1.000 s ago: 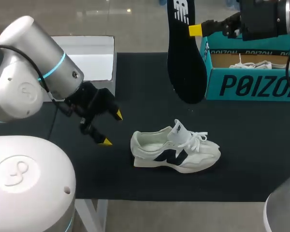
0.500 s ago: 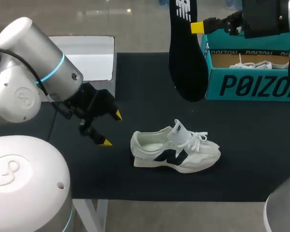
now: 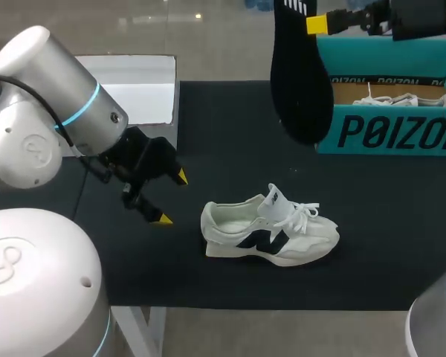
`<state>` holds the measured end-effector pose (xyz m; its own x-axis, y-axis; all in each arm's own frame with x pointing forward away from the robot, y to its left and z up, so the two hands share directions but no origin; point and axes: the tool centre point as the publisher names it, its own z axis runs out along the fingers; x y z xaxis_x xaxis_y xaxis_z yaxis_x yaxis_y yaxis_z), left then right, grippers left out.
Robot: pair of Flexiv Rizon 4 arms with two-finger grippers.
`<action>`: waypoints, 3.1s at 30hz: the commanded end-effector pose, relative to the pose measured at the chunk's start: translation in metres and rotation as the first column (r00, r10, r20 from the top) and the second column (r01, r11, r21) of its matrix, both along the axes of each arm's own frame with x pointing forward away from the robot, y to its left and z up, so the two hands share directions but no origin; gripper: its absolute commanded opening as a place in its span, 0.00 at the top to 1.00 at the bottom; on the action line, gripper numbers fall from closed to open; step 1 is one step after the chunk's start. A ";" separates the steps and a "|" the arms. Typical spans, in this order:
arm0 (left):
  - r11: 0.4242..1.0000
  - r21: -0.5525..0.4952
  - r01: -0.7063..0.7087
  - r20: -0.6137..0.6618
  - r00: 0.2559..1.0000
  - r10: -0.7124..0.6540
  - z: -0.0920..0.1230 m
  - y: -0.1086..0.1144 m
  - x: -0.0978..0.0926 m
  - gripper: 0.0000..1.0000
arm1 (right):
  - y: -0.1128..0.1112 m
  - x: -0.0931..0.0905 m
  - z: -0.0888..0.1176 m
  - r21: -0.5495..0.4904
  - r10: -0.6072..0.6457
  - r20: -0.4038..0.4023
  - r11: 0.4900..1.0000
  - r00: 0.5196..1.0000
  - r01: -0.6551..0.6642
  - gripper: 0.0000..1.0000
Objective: Take the shoe out of the shoebox, open the shoe tongue, remove and reinsert the insole, then place the shoe into the shoebox
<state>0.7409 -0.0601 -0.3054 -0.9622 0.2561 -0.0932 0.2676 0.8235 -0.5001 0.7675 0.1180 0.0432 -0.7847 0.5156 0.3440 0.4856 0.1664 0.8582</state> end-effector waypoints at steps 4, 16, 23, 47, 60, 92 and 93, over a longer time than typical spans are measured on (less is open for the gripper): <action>1.000 0.012 0.012 -0.002 1.000 -0.012 0.004 -0.014 0.005 0.00 | 0.003 0.001 -0.002 0.004 -0.003 0.001 1.000 1.000 0.003 1.00; 0.994 0.110 0.005 0.078 0.997 -0.014 0.013 -0.076 0.029 0.00 | 0.003 0.001 -0.002 0.004 -0.003 0.001 1.000 1.000 0.003 1.00; 0.983 0.183 -0.015 0.051 0.999 0.006 -0.009 -0.102 0.044 0.00 | 0.003 0.001 -0.002 0.004 -0.003 0.001 1.000 1.000 0.003 1.00; 0.973 0.228 -0.033 -0.052 0.998 0.046 -0.081 -0.130 0.053 0.00 | 0.003 0.001 -0.002 0.004 -0.003 0.001 1.000 1.000 0.003 1.00; 0.974 0.225 -0.004 -0.069 0.997 0.020 -0.088 -0.137 0.046 1.00 | 0.003 0.001 -0.002 0.004 -0.003 0.001 1.000 1.000 0.003 1.00; 0.907 0.130 0.401 -0.164 0.911 -0.379 -0.037 -0.147 0.058 1.00 | 0.003 0.001 -0.002 0.004 -0.003 0.001 1.000 1.000 0.003 1.00; 0.888 0.118 0.445 -0.192 0.887 -0.419 -0.035 -0.147 0.059 1.00 | 0.003 0.001 -0.002 0.004 -0.003 0.001 1.000 1.000 0.003 1.00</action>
